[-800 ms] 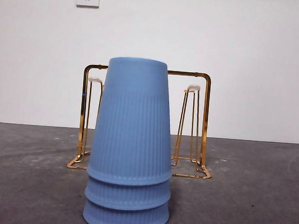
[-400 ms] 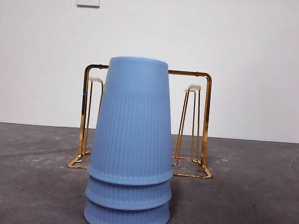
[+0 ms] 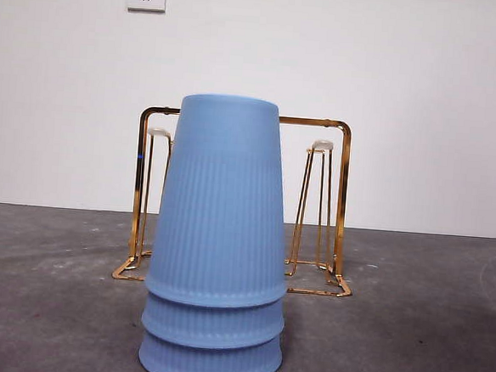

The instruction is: The left arm pick up the left cup on cup holder and place it on desk, then the right arm insert the right cup into the first cup, and then the left arm insert the mid cup into the first cup

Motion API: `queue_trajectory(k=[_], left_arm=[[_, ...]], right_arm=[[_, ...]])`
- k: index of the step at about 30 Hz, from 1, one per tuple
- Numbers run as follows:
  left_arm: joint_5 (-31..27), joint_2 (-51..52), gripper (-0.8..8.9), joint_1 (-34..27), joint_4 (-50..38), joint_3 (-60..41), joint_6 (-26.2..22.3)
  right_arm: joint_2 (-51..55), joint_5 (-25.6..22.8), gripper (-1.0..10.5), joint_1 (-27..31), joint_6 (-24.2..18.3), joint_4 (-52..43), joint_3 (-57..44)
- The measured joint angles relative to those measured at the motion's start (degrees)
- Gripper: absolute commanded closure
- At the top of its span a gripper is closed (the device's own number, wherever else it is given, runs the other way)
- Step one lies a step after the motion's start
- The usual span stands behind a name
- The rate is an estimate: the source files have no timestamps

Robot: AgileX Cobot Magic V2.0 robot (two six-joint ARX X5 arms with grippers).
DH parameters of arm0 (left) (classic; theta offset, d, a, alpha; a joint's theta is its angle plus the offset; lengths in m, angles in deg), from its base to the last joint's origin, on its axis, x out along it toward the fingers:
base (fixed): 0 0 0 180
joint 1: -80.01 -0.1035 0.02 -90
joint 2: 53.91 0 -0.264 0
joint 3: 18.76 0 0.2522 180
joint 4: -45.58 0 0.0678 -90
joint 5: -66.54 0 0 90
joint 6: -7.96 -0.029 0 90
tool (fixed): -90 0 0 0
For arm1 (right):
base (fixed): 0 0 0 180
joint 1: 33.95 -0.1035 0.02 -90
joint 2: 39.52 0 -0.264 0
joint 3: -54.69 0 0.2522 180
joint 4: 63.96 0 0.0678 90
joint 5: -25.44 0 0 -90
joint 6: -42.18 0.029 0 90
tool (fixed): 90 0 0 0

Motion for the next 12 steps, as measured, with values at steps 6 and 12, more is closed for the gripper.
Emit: queue_trajectory(k=[6,12], left_arm=[[0.0,0.0,7.84,0.0,0.0,0.0,0.0],[0.0,0.0,7.84,0.0,0.0,0.0,0.0]], right_arm=[[2.99,1.77,9.3,0.31,-0.57,5.42,0.02],[2.99,2.12,9.3,0.28,-1.62,5.4,0.02]])
